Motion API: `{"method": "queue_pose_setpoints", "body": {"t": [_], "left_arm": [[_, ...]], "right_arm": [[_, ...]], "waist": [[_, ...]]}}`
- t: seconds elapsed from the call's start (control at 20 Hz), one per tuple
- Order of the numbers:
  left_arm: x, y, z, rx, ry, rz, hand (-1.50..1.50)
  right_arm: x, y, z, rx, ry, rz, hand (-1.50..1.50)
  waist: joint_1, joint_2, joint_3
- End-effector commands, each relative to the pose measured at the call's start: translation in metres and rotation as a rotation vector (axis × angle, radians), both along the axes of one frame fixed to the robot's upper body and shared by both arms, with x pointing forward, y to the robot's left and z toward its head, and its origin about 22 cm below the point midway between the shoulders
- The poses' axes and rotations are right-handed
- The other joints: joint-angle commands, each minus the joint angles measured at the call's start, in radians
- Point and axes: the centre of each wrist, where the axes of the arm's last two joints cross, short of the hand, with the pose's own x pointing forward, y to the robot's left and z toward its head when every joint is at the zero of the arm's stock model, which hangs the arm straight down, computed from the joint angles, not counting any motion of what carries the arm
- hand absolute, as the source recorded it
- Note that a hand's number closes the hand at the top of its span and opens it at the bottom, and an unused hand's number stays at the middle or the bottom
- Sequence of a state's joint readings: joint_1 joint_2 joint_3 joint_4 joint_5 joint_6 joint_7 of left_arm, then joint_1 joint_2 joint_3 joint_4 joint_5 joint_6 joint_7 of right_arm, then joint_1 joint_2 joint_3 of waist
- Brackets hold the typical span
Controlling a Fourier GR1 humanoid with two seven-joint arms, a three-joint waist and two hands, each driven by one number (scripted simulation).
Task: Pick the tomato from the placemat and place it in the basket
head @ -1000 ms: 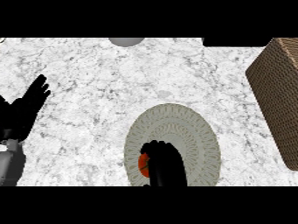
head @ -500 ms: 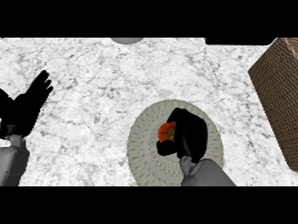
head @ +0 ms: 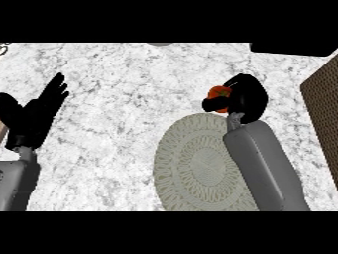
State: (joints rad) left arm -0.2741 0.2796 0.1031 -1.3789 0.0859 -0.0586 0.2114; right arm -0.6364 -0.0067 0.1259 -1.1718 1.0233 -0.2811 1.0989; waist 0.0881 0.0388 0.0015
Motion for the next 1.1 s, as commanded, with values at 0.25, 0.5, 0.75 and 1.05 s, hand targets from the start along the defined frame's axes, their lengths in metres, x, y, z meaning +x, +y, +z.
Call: {"method": "queue_pose_setpoints", "body": {"t": [0.25,0.5,0.75,1.05], "left_arm": [[0.004,-0.013,0.001,0.006,0.004,-0.034,0.00],[0.005,-0.011,0.003,0.007,0.000,-0.029,0.00],[0.006,-0.003,0.007,0.013,0.023,-0.002,0.00],[-0.004,0.000,-0.008,0.001,0.017,-0.007,0.00]], "right_arm": [[0.051,0.013,0.075,0.019,-0.452,-0.224,1.50],[0.071,0.019,0.110,-0.063,-0.519,-0.328,1.50],[0.086,0.019,0.154,-0.135,-0.500,-0.428,1.50],[0.100,-0.006,0.189,-0.226,-0.508,-0.536,1.50]], "waist": [[0.028,-0.001,-0.003],[0.023,-0.009,-0.005],[0.011,-0.016,-0.005],[0.004,-0.013,-0.005]]}}
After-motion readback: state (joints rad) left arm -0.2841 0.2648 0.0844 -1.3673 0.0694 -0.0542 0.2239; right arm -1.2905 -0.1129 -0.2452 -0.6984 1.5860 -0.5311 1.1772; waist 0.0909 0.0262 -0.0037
